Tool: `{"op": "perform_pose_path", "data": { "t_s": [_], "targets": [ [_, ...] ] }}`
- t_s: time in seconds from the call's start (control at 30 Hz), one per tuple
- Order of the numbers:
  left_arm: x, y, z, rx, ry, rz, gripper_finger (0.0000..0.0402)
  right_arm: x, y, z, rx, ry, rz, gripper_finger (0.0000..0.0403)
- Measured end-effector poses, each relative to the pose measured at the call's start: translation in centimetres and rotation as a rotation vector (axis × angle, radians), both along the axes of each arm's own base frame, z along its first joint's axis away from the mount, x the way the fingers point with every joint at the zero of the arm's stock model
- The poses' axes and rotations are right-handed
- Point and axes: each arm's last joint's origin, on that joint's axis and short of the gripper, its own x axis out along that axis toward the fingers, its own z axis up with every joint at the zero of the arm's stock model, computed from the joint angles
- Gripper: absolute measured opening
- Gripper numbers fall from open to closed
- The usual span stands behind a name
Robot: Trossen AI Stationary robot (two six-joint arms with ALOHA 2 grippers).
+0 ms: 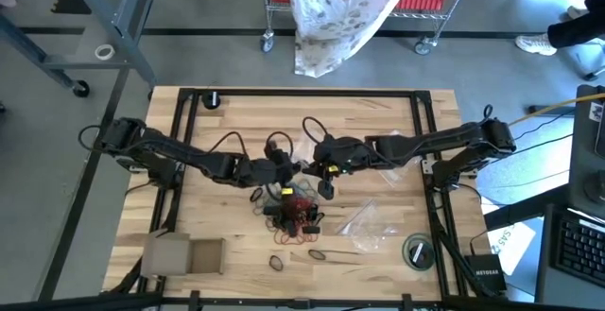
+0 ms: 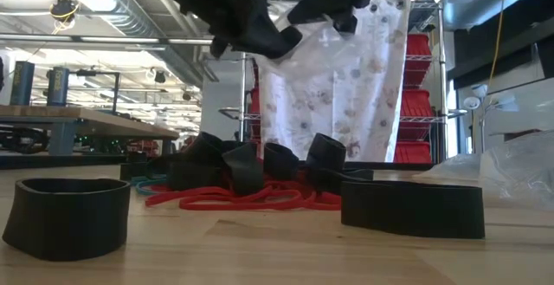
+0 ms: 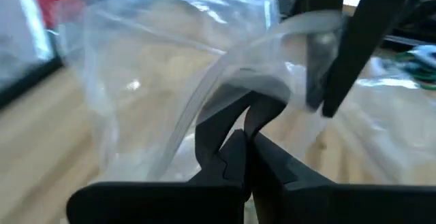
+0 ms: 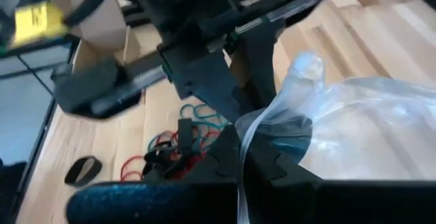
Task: Sort rubber bands
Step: Put the black rubber band into the transparent zip lock bag
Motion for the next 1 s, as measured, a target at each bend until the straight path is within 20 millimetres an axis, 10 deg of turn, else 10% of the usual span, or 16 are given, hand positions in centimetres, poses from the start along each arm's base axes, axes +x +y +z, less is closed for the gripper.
{"op": "perform_pose_path", "data": {
  "t_s": [0.53, 1.0],
  "targets": [
    [-0.5, 1.1, 0.8, -0.221, 0.005, -0.138, 0.0162, -0.1, 0.0, -0.7, -0.04, 0.059, 0.025, 0.0],
    [-3.8, 1.2, 4.2, -0.239, 0.01, -0.139, 0.0172, 0.2, -0.2, -1.0, -0.086, 0.053, -0.007, 0.0]
  ]
}}
